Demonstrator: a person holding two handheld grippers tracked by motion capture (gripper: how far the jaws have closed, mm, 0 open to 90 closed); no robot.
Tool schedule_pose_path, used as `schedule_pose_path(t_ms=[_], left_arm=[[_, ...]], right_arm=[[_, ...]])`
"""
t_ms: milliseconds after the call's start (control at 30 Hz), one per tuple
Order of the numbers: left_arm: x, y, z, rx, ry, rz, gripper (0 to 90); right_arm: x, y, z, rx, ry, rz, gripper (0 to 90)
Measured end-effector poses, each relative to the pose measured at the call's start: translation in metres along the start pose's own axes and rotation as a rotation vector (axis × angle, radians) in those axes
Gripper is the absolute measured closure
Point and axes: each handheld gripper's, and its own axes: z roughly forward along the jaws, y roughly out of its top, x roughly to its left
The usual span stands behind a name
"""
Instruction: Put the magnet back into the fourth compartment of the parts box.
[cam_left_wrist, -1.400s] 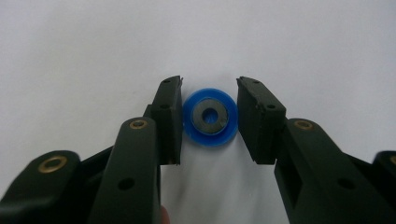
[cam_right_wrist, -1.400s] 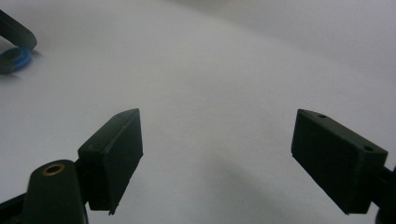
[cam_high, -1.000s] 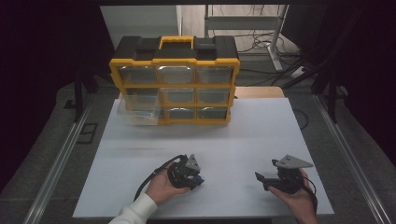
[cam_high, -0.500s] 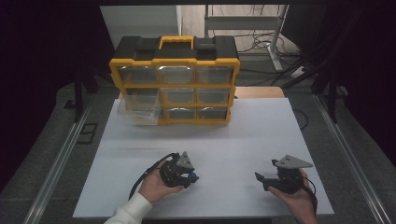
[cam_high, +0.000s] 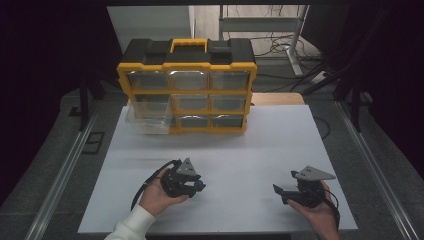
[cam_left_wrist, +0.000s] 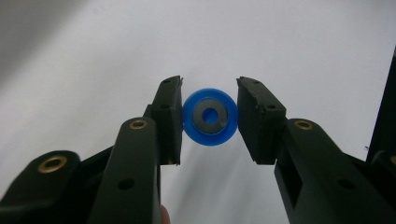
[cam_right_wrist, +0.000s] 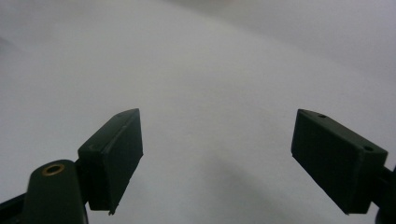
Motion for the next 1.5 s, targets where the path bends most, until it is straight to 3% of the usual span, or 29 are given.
schedule_pose_path(t_ms=[67, 367, 800, 1500], left_arm=[[0.003, -0.002, -0.004, -0.013, -0.005, -0.022, 62.2], [0.011, -0.007, -0.018, -0.023, 0.019, -0.040, 62.2], [0.013, -0.008, -0.021, -0.019, 0.034, -0.036, 62.2], [0.034, -0.017, -0.058, -0.081, 0.072, -0.082, 62.2]], right_arm=[[0.000, 0.000, 0.000, 0.000, 0.000, 0.000, 17.2], [0.000, 0.000, 0.000, 0.002, 0.001, -0.001, 17.1], [0.000, 0.000, 0.000, 0.006, 0.001, -0.007, 17.1], [0.001, 0.000, 0.000, 0.007, -0.001, -0.009, 17.1]])
